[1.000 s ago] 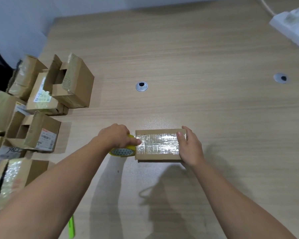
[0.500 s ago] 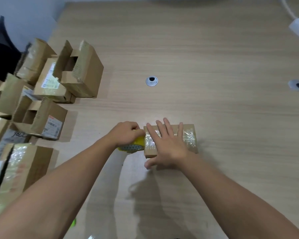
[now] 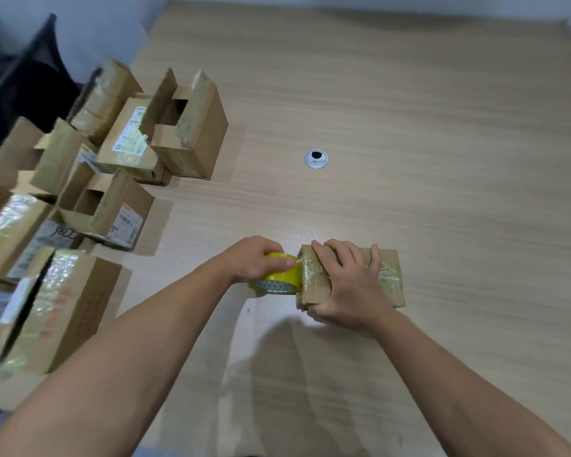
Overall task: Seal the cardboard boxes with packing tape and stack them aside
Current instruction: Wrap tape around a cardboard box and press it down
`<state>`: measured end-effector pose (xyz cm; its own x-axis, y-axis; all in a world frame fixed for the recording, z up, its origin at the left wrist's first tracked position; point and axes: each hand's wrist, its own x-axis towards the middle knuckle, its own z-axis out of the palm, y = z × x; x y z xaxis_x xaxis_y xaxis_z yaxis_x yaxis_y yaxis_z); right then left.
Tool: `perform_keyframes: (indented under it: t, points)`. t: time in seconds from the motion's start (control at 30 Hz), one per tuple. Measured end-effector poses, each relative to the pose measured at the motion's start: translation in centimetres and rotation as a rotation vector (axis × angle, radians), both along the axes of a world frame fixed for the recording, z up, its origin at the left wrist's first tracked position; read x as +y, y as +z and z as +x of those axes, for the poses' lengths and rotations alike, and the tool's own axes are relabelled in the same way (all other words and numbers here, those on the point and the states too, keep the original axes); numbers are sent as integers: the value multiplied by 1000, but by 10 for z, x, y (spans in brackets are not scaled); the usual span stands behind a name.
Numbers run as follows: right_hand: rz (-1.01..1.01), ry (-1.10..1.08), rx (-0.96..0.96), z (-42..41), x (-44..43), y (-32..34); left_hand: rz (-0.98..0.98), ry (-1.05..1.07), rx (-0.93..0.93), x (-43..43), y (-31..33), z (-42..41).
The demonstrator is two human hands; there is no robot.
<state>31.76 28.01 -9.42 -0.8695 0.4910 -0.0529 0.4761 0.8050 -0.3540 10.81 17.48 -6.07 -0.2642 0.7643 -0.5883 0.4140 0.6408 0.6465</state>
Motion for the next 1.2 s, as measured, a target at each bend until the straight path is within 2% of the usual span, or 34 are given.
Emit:
perform_keyframes:
  t: [0.1,0.27,0.37,0.67,0.83,0.97,1.07,1.2]
  points:
    - [-1,-6,9,5,-2,1,-34,-48,39,2,1,1]
    - [31,-18,12,4,-8,4,-121,-158,255,13,1,12]
    - [34,-51,42,4,-8,8,-176,-129,235,17,2,9]
    - [92,-19,67,9,0,17,-39,-180,308,9,-4,14]
    - [98,-12,48,-1,2,20,123,40,269,-4,-2,13]
    - [100,-7,4,-9,1,24,244,234,321,-25,7,-1]
    - [63,-4,-55,-14,0,28,118,368,401,-54,10,-20]
    - [-6,-19,-77,-17,-4,31,-306,473,475,-113,1,-48]
